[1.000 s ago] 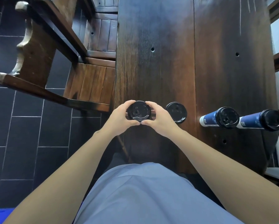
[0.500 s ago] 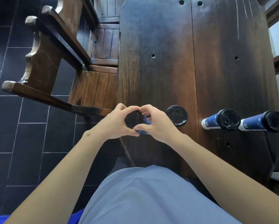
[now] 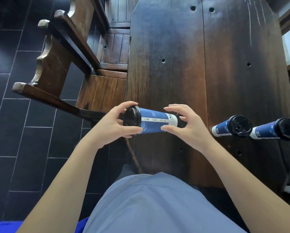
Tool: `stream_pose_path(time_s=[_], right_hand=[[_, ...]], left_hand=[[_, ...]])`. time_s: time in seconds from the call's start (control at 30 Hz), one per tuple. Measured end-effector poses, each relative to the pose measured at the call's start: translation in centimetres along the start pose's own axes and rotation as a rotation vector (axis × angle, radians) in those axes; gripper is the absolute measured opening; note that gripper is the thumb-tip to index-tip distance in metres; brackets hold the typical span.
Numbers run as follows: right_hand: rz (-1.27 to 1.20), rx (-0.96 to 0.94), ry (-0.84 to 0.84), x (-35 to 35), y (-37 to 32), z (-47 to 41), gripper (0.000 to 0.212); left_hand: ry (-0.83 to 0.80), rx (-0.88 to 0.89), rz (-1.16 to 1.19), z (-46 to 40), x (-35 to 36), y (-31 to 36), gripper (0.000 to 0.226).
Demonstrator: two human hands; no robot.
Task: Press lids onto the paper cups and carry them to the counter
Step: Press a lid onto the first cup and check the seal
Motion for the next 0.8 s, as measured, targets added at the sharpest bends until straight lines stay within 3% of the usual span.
stream_pose_path(time_s=[0.3,0.8], right_hand=[[-0.329,0.085,-0.021,-3.2,-0.6,1.5,0.068],[-0.469,0.116,0.053,-5.8,-2.8,1.5,0.060]], left_hand=[[-0.211,0.002,0.386,1.4,0.8,0.1,0.081],[-0.096,0.206,0.204,2.5,1.5,3.4,0.086]])
Point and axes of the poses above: each hand's wrist, its own z-axis away from the middle knuckle, its own x-axis out of the palm, y = z × x, the point moved 4 cm from there along -z, towards the middle knuckle, and after that the axes turned 15 degrees about -x, right-handed, at the moved point
